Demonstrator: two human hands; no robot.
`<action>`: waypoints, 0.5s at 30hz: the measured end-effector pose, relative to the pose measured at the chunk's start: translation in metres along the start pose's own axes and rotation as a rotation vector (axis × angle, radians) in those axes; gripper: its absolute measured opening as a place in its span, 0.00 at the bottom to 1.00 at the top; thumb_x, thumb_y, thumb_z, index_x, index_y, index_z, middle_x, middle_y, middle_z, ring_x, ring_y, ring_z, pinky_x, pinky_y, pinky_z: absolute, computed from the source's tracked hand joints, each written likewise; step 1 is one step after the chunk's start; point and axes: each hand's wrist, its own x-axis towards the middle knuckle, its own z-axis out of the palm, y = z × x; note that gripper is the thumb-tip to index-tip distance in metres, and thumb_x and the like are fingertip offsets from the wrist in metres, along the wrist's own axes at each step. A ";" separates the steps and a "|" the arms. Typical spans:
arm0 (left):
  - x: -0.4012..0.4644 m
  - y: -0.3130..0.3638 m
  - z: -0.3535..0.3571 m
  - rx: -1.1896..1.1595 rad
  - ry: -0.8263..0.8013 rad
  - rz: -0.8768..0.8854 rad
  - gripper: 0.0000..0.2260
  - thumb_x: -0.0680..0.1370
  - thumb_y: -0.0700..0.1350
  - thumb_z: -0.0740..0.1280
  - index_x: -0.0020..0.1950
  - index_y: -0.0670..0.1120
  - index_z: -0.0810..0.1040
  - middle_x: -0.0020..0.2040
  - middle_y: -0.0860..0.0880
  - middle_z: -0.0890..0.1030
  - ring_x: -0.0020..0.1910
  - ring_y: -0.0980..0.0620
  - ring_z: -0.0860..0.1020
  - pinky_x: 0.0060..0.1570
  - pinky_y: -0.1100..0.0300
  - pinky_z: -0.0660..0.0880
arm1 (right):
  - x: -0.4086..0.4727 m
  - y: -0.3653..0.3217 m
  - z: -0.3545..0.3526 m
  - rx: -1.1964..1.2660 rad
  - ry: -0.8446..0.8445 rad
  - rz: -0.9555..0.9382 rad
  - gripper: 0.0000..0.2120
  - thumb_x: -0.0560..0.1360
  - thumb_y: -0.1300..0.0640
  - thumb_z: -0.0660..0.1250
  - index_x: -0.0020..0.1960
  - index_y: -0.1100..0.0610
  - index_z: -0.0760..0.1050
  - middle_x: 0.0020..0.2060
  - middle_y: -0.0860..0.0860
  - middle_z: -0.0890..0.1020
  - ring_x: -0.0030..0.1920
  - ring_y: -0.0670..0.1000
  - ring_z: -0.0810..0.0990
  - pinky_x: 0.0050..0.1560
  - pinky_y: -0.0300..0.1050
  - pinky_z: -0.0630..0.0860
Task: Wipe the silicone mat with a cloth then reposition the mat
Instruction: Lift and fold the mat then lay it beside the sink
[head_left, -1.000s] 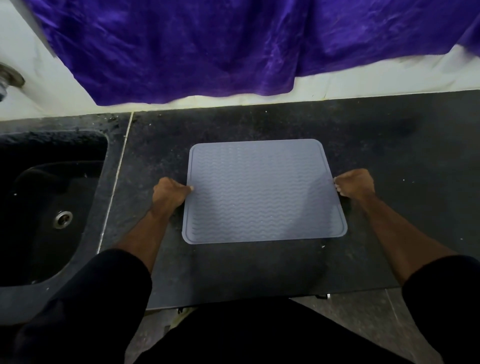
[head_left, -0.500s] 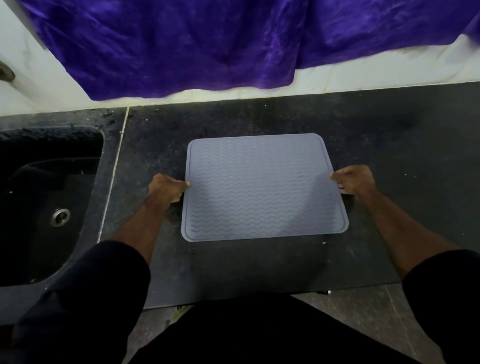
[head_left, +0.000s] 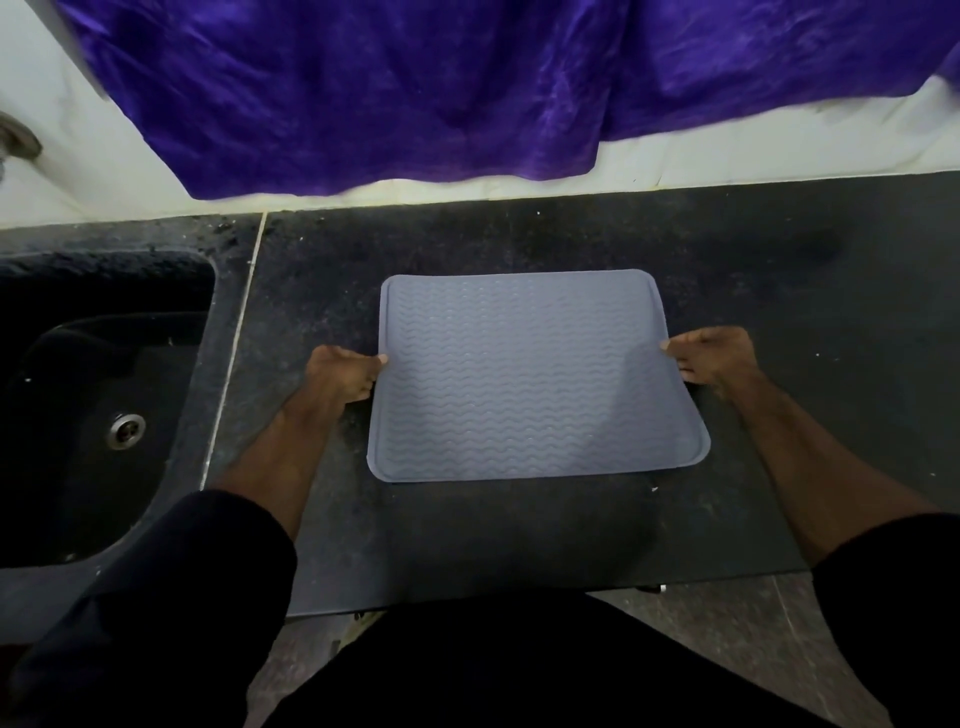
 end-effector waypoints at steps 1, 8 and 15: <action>-0.004 0.004 0.000 -0.038 -0.012 0.011 0.11 0.73 0.40 0.74 0.50 0.34 0.79 0.49 0.39 0.81 0.42 0.47 0.81 0.42 0.56 0.78 | -0.002 -0.006 0.001 -0.022 0.004 -0.038 0.06 0.71 0.62 0.74 0.41 0.63 0.79 0.47 0.61 0.83 0.31 0.46 0.82 0.30 0.37 0.79; -0.033 0.045 0.028 -0.181 -0.119 0.141 0.10 0.73 0.40 0.73 0.50 0.35 0.81 0.47 0.40 0.83 0.38 0.50 0.83 0.35 0.61 0.81 | -0.043 -0.053 0.043 0.158 -0.084 -0.249 0.04 0.70 0.65 0.74 0.41 0.63 0.80 0.30 0.50 0.83 0.25 0.41 0.80 0.27 0.35 0.78; -0.058 0.061 0.087 -0.297 -0.265 0.155 0.06 0.74 0.38 0.71 0.46 0.35 0.79 0.41 0.41 0.81 0.36 0.49 0.80 0.31 0.62 0.80 | -0.084 -0.066 0.109 0.198 -0.139 -0.321 0.09 0.70 0.62 0.75 0.34 0.56 0.77 0.30 0.53 0.79 0.29 0.47 0.76 0.29 0.36 0.76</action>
